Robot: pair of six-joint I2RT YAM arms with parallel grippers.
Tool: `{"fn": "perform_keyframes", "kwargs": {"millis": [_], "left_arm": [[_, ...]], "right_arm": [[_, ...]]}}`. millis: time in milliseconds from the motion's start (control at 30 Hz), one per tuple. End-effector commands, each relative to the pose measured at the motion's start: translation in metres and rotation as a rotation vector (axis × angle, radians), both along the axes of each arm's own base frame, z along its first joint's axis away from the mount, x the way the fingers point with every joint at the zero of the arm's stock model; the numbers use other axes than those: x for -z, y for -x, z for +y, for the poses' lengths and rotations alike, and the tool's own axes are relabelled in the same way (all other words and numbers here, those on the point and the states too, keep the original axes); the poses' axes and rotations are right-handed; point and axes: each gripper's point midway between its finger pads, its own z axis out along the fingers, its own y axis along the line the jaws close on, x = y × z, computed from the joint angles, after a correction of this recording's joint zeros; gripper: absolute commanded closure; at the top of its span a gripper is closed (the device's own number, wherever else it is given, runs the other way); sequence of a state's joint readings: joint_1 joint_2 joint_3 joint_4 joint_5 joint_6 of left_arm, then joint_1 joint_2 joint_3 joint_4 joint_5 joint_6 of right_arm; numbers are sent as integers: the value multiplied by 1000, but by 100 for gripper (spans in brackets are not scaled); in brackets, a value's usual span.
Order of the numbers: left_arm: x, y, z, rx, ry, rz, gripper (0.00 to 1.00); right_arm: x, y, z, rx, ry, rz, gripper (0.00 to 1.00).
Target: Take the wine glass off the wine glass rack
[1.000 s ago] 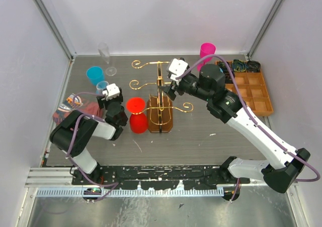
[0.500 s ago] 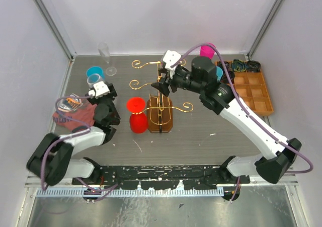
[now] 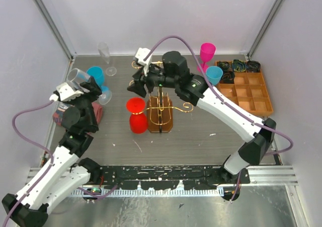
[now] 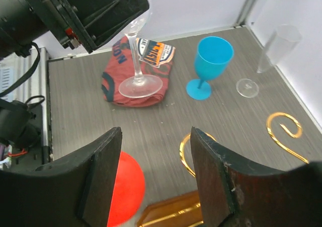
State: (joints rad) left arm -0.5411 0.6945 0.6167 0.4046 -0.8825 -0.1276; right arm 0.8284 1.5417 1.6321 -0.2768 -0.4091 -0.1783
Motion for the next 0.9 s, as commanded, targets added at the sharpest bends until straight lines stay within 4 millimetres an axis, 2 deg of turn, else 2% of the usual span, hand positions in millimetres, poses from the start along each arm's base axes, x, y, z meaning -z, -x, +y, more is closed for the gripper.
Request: {"fn": "perform_keyframes", "kwargs": {"millis": [0, 167, 300, 367, 567, 700, 867], "left_arm": [[-14, 11, -3, 61, 22, 43, 40], [-28, 19, -8, 129, 74, 20, 40], [-31, 25, -11, 162, 108, 18, 41], [-31, 28, -10, 168, 114, 14, 41], [-38, 32, -6, 162, 83, 7, 41], [-50, 37, -3, 162, 84, -20, 41], [-60, 40, -2, 168, 98, -42, 41]], "right_arm": [[-27, 9, 27, -49, -71, -28, 37], [-19, 20, 61, -128, -64, -15, 38], [-21, 32, 81, -202, -80, -18, 56], [-17, 36, 90, -228, -73, -9, 59], [-13, 49, 112, -294, -77, 17, 60], [-8, 61, 126, -327, -55, 47, 61], [-5, 71, 138, -356, -52, 143, 72]]}}
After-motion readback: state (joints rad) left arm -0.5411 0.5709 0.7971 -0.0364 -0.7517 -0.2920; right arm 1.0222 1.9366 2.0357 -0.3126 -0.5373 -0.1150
